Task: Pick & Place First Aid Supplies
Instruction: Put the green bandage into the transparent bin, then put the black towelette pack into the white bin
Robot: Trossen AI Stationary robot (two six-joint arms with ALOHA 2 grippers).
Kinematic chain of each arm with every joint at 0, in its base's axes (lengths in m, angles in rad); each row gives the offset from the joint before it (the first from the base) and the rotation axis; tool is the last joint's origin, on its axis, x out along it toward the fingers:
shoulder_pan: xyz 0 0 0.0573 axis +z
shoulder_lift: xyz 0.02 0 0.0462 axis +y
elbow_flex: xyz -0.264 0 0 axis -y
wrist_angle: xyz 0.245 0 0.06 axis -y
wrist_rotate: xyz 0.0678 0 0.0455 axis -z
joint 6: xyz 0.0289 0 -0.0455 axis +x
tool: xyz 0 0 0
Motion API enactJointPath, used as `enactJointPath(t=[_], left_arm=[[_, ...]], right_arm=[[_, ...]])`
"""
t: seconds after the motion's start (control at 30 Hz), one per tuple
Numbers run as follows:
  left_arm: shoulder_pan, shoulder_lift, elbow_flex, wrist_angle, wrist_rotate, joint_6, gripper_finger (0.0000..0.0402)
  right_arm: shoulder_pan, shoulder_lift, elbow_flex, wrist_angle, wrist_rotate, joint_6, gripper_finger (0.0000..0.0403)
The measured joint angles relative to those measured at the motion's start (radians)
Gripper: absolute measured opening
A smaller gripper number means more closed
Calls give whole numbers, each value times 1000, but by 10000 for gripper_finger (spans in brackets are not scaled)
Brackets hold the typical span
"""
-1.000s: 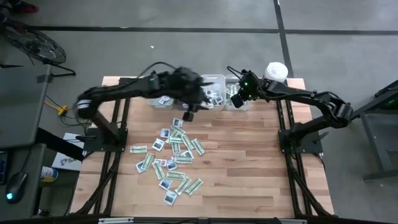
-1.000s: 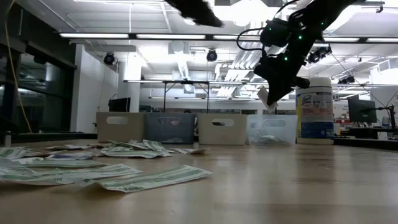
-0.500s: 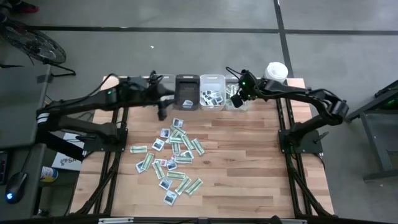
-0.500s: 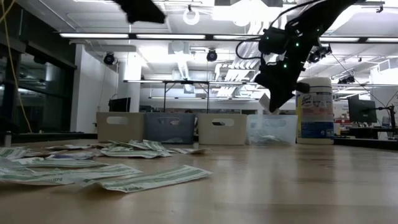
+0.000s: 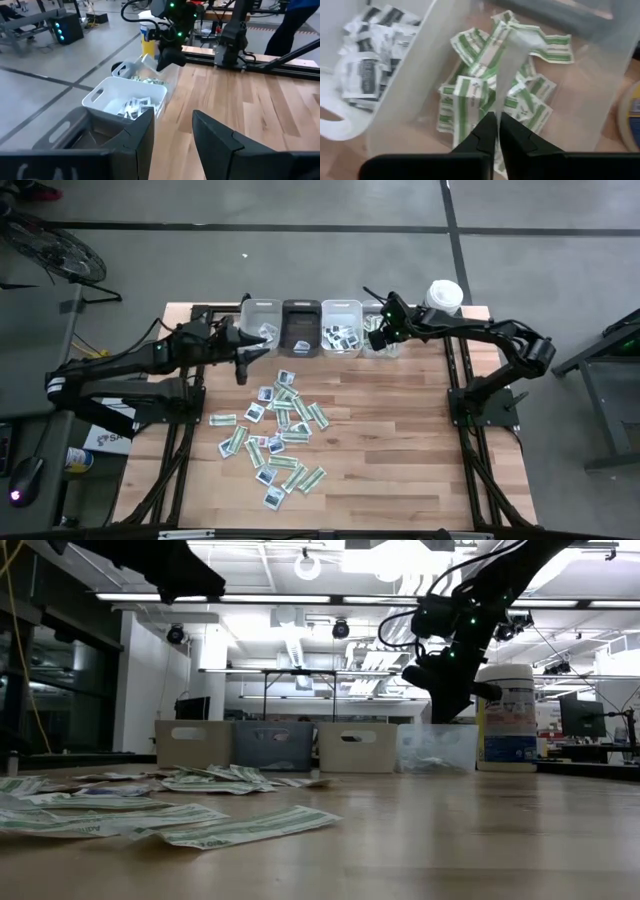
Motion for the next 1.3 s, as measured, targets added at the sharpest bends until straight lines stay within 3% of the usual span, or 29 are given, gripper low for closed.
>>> enactJointPath(t=[0.4, 0.77, 0.9, 1.03, 1.3], left_arm=[[0, -22, -3, -13, 105, 79, 130], [0, -21, -3, -175, 103, 151, 130], [0, 25, -3, -279, 45, 46, 130], [0, 124, -3, -342, 76, -97, 130], [0, 317, -3, -309, 110, -307, 130]], right_arm=[[4, -24, 0, 44, -107, -9, 141], [96, -188, 0, 108, -106, -129, 146], [129, -248, 0, 105, -106, -105, 145], [162, -304, 0, 97, -107, -102, 141], [204, -426, 0, 16, -107, -84, 140]])
